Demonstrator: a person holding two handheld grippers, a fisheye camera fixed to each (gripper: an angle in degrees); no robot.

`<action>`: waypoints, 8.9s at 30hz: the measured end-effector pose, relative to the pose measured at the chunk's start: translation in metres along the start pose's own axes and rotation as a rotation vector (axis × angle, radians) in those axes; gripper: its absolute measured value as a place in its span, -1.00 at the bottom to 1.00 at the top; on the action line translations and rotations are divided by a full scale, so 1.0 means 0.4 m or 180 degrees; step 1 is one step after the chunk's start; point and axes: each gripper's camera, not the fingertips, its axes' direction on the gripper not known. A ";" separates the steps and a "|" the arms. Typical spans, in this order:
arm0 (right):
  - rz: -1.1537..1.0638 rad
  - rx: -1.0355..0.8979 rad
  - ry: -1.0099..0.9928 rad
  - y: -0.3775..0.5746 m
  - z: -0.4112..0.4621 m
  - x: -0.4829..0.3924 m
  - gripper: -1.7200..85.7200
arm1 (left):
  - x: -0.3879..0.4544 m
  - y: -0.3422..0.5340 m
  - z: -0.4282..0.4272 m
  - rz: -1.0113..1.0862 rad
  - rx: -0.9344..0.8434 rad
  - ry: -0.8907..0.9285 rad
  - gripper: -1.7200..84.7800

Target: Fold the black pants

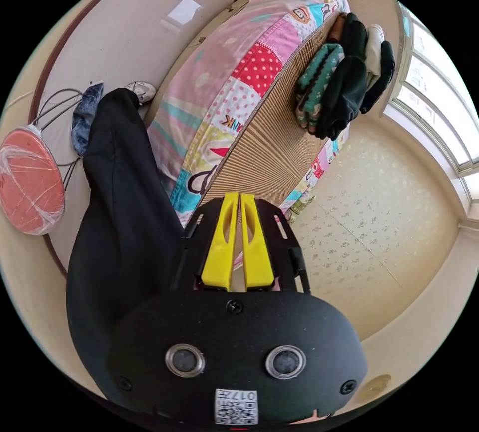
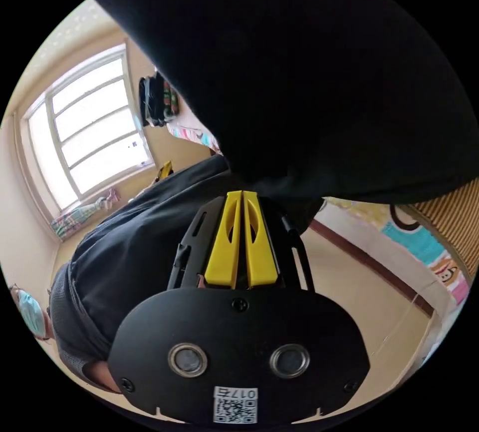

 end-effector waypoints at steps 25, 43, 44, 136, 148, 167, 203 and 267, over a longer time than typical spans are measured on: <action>0.1184 0.0229 0.1797 -0.199 -0.231 -0.059 -0.72 | -0.137 0.148 -0.131 -0.0055 0.0076 0.0541 -0.98; 0.0733 0.2007 0.0455 -0.229 -0.209 0.111 -0.47 | 0.142 0.448 -0.003 0.2617 -0.1357 -0.1432 -0.98; 0.1020 0.1776 0.0436 -0.256 -0.176 0.158 -0.46 | 0.141 0.467 0.007 0.2704 -0.1449 -0.1511 -0.98; -0.2639 0.4464 0.1386 0.290 0.550 -0.349 -0.83 | 0.174 2.011 -0.755 0.5672 -0.4277 0.2484 -0.80; -0.1343 0.5799 0.2627 0.667 0.391 -0.395 -0.87 | 0.218 2.348 -0.401 0.5151 -0.5307 0.1471 -0.81; -0.2312 0.3090 0.2385 0.005 0.785 -0.649 -0.79 | 0.739 1.547 -0.251 0.5106 -0.5142 0.0730 -0.79; 0.1291 0.1473 0.0001 -0.108 0.294 0.046 -0.95 | 0.391 0.593 -0.078 0.4587 -0.2913 -0.4180 -0.98; 0.2027 0.3920 -0.1508 0.334 -0.257 0.750 -0.95 | 0.817 0.299 -0.148 0.1619 -0.0978 -0.2376 -0.70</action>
